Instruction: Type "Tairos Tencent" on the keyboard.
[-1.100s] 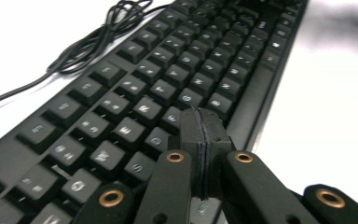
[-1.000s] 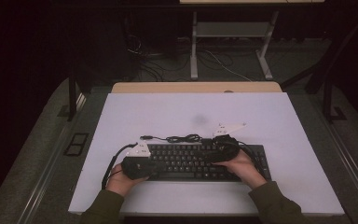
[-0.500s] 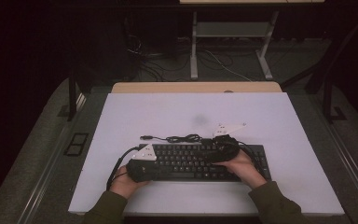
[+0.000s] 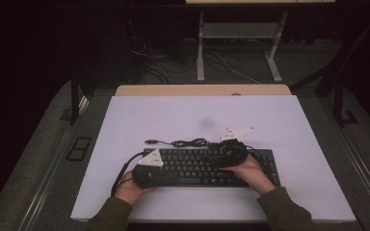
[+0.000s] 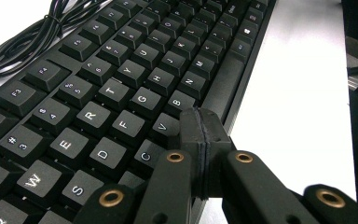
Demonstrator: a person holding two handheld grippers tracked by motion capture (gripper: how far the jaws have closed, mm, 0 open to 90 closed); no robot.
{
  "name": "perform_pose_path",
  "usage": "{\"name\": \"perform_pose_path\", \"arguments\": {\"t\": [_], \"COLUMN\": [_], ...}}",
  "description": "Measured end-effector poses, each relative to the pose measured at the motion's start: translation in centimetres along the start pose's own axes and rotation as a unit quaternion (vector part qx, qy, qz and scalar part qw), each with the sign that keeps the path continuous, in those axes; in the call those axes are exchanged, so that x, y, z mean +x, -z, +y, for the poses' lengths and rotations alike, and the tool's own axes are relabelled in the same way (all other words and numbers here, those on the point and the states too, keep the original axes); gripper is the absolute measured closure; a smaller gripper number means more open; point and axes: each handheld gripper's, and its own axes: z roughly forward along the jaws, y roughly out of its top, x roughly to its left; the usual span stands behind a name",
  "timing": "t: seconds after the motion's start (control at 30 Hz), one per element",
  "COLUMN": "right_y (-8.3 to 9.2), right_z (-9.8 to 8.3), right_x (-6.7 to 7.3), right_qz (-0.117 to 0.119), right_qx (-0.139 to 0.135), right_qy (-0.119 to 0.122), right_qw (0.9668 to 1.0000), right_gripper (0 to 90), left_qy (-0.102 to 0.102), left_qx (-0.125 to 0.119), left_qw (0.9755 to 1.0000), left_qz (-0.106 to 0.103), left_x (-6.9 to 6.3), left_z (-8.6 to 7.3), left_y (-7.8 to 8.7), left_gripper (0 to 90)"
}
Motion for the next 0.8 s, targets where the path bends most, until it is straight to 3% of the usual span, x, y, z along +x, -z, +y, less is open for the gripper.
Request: {"name": "perform_pose_path", "arguments": {"t": [0.47, 0.8], "right_y": [-0.03, 0.01], "right_z": [-0.01, -0.01], "right_x": [-0.01, -0.08], "right_qz": [0.0, -0.001], "right_qx": [0.0, -0.002], "right_qy": [0.001, 0.001], "right_qw": [1.0, 1.0], "right_gripper": [37.5, 37.5], "left_qy": [0.0, 0.006], "left_qx": [0.004, -0.006], "left_qw": [1.0, 1.0], "left_qz": [0.0, 0.001], "left_x": [0.03, 0.13], "left_z": [0.01, 0.09], "left_y": [-0.14, 0.21], "left_gripper": [88.8, 88.8]}}
